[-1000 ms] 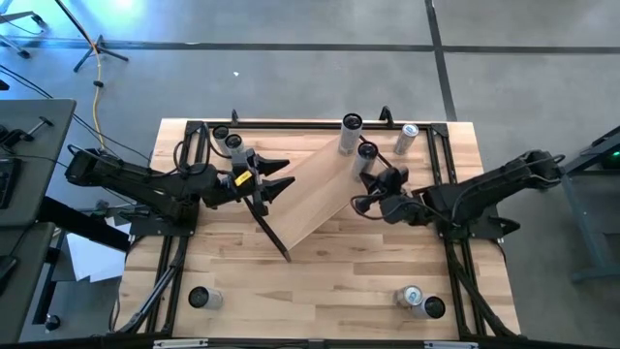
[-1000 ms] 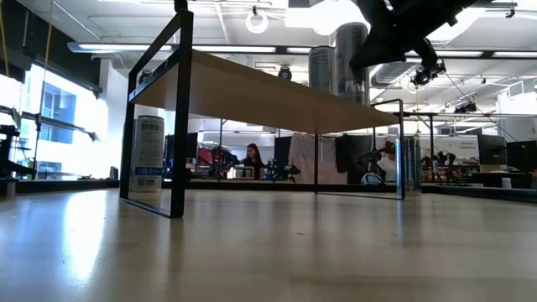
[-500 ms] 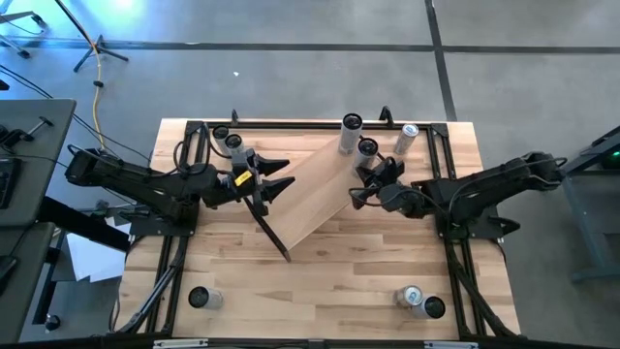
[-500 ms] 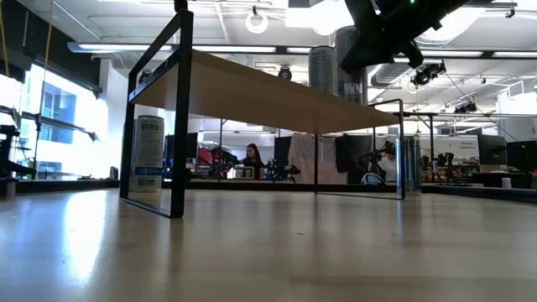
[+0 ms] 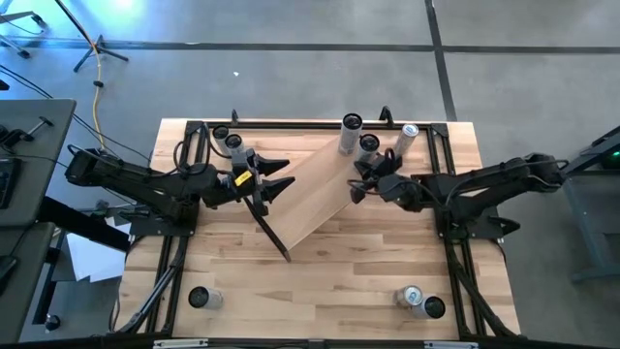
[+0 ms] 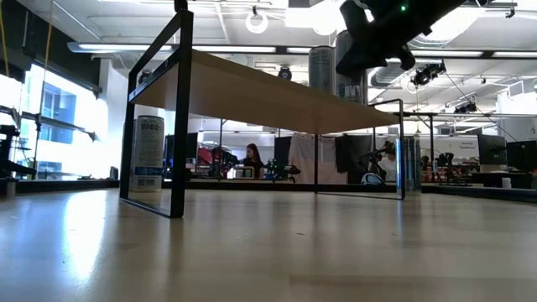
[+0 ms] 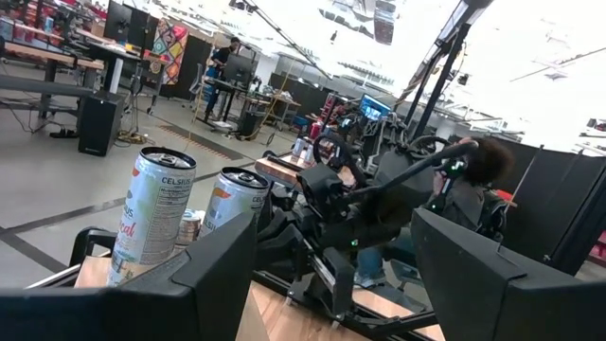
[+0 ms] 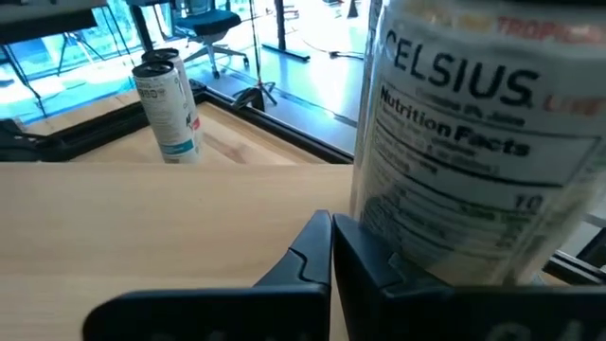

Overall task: Place canned beverage on shelf
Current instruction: Put the white-yellow soda can on the shelf and align it with the other white-yellow soda can

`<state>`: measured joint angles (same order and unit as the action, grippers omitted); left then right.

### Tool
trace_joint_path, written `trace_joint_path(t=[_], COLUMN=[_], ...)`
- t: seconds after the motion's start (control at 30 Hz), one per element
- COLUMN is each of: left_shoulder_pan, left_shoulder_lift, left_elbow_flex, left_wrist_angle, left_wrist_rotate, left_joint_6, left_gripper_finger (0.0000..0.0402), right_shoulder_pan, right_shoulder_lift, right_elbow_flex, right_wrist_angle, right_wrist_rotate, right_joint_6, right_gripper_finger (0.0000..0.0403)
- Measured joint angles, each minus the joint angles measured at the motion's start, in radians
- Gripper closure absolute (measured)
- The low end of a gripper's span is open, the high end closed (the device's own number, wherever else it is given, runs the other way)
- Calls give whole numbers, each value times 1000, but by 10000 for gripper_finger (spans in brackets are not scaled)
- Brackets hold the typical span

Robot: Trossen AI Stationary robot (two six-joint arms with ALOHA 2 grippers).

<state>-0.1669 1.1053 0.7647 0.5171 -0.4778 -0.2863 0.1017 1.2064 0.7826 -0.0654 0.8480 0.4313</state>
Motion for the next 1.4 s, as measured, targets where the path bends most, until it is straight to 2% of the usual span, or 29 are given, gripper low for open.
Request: trace_joint_path(t=[0.37,0.63,0.83,1.4], left_shoulder_pan=[0,0,0,0], left_shoulder_lift=[0,0,0,0], left_elbow_flex=[0,0,0,0], left_wrist_angle=[0,0,0,0], left_wrist_rotate=[0,0,0,0], left_joint_6=[0,0,-15,-25], left_gripper_finger=[151,151,151,151], right_shoulder_pan=[70,136,128,34], right_shoulder_lift=[-17,-50,-54,-55], right_elbow_flex=[0,0,0,0], right_wrist_angle=[41,-178,-241,-209], right_wrist_rotate=[-90,-18,39,8], right_joint_6=[-122,-79,-16,-100], right_gripper_finger=[403,403,403,403])
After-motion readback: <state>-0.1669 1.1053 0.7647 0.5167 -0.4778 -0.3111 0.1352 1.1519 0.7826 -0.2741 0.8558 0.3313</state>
